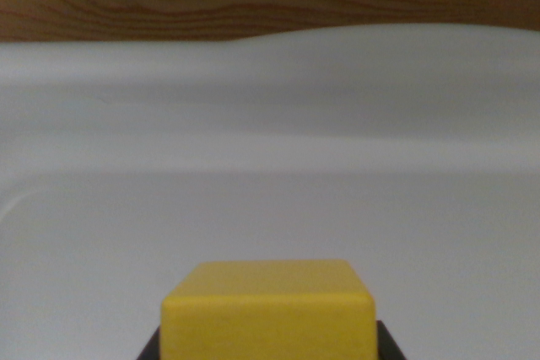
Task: Pick yellow cube
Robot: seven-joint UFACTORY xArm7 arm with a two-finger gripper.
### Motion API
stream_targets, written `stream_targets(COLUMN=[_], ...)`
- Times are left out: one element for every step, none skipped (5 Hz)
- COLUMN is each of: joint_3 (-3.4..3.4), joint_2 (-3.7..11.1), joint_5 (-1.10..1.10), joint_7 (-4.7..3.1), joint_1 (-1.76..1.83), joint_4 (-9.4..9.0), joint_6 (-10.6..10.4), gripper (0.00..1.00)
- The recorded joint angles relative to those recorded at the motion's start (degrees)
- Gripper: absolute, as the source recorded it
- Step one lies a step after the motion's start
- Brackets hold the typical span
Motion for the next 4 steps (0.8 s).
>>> stream_targets(joint_3=[0.00,0.00,0.00,-0.01], joint_2=[0.00,-0.96,-0.96,-1.87], joint_5=[0.00,-0.03,-0.03,-0.05], joint_7=[0.00,0.09,0.09,0.17], joint_1=[0.00,-0.01,-0.01,-0.01], joint_4=[0.00,1.63,1.63,3.19], joint_6=[0.00,2.59,2.59,5.06], gripper=[1.00,1.00,1.00,1.00])
